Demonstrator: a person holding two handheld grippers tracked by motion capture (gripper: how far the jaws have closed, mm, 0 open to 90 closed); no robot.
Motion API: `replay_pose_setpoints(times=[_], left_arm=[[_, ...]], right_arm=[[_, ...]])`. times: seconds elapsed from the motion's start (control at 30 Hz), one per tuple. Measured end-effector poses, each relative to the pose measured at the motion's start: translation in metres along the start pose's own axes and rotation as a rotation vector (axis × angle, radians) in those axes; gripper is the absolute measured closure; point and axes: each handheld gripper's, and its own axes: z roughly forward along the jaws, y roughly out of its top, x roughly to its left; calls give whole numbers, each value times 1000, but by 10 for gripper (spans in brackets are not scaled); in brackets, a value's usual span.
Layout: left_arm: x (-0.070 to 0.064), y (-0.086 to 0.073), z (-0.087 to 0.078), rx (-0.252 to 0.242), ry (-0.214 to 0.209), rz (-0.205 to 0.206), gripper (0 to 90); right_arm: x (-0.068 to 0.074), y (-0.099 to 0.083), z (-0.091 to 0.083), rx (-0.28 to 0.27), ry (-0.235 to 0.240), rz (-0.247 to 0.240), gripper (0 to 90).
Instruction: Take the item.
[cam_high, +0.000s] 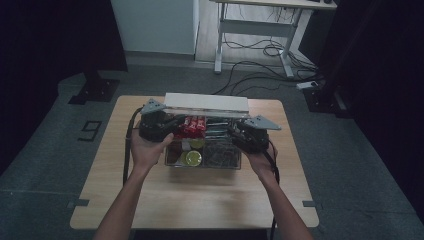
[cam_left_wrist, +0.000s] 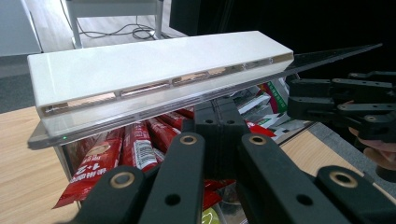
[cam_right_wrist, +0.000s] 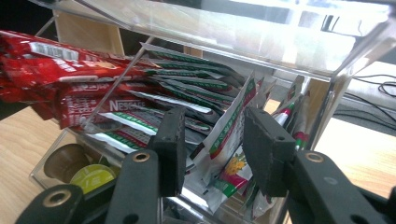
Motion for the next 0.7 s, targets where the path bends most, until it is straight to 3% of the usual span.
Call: replay_pose_setpoints(times=[0.17, 0.6, 0.7], left_arm=[[0, 0, 0, -1, -1, 0, 898], [0, -1, 0, -4, -2, -2, 896], [0, -1, 0, -4, -3, -2, 895]], right_arm=[[-2, -2, 5, 11, -12, 16, 603], [5, -1, 10, 39, -69, -32, 658], [5, -2, 13, 46, -73, -22, 668]])
